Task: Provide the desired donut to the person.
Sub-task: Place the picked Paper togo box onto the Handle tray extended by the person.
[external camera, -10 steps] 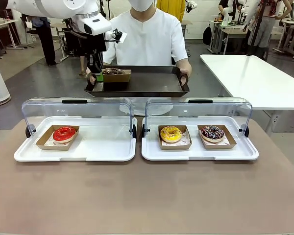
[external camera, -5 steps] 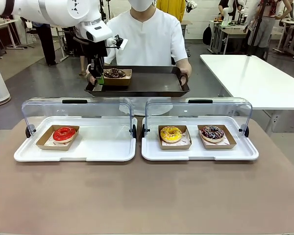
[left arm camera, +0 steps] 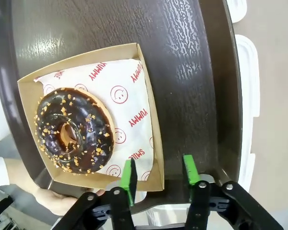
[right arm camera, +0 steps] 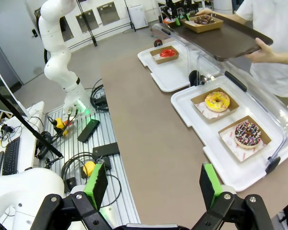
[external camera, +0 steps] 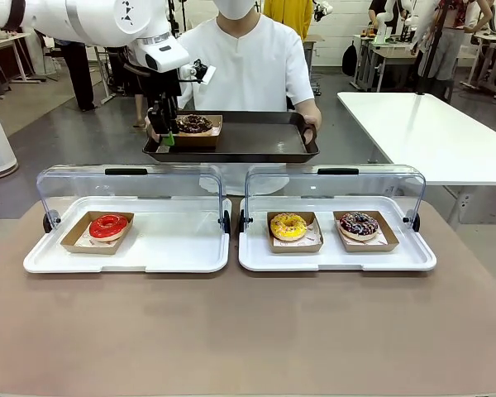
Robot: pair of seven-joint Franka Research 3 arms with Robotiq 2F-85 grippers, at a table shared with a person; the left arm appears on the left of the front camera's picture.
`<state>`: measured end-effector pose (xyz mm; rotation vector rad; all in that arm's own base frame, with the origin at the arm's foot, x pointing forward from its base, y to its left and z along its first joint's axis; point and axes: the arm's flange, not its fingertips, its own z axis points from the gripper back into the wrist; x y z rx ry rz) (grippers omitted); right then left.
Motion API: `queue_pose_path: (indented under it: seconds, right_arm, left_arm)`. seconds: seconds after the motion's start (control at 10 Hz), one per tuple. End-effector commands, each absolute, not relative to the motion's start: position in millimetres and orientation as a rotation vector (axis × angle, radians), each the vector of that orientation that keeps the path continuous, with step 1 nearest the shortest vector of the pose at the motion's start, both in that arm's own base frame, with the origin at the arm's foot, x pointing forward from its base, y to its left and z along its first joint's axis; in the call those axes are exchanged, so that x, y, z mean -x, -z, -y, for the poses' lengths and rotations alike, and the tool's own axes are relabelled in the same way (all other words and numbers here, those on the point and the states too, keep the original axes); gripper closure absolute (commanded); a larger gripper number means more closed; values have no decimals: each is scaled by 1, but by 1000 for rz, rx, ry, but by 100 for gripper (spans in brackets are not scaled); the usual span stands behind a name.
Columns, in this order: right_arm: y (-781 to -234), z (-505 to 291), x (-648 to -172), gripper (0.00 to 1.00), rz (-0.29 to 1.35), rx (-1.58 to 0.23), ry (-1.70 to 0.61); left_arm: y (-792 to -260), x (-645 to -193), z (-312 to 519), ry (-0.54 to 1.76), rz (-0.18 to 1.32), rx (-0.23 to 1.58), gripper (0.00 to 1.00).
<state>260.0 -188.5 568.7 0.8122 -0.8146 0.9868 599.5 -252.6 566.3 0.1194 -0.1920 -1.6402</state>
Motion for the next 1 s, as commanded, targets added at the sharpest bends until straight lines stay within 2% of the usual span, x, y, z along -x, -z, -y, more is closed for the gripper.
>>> queue_pose_path:
  seconds: [0.0, 0.1, 0.6, 0.7, 0.9]
  right_arm:
    - [-569, 189, -260, 0, 822, -820, -993]
    - [-569, 189, -260, 0, 822, -820, -993]
    - [-569, 189, -260, 0, 822, -820, -993]
    - [-569, 189, -260, 0, 822, -820, -993]
    - [-569, 189, -260, 0, 822, -820, -993]
  left_arm:
    - [-572, -599, 249, 1662, 212, -123, 9]
    - [-573, -597, 248, 1661, 213, -126, 0]
    - [-577, -595, 248, 1663, 207, -110, 0]
    - [-581, -588, 247, 1661, 182, -79, 0]
    - [-602, -546, 232, 1678, 152, -42, 0]
